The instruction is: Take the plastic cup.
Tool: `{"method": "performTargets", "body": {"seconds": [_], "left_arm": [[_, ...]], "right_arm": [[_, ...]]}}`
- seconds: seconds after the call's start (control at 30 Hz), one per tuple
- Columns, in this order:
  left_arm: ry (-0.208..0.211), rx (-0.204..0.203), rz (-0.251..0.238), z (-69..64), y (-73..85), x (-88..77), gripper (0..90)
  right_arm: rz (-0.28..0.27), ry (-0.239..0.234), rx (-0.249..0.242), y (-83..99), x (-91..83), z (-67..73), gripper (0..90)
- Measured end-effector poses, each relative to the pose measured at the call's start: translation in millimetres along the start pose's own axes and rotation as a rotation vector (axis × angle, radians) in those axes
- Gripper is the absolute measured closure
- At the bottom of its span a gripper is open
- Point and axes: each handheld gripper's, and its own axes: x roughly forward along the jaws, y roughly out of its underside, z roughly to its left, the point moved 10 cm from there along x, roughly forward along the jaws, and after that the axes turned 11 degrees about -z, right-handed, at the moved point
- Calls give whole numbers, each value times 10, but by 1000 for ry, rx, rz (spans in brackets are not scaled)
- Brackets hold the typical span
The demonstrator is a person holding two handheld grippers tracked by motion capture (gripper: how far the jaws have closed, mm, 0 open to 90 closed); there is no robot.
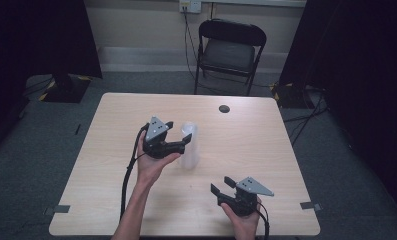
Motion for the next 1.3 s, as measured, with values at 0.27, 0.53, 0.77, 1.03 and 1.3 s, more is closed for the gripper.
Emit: {"method": "performTargets", "body": {"seconds": [0.27, 0.53, 0.77, 1.03, 1.3], "left_arm": [[10, 33, 13, -31, 104, 179, 210], [47, 12, 60, -68, 256, 291, 205], [34, 18, 100, -46, 415, 358, 209], [36, 19, 127, -65, 544, 405, 216], [60, -9, 162, -53, 667, 417, 230]], "right_arm": [[2, -35, 13, -10, 42, 46, 378], [8, -34, 7, 4, 55, 56, 376], [9, -42, -11, -3, 71, 83, 375], [17, -21, -11, 22, 66, 50, 371], [24, -17, -14, 37, 59, 46, 367]]}}
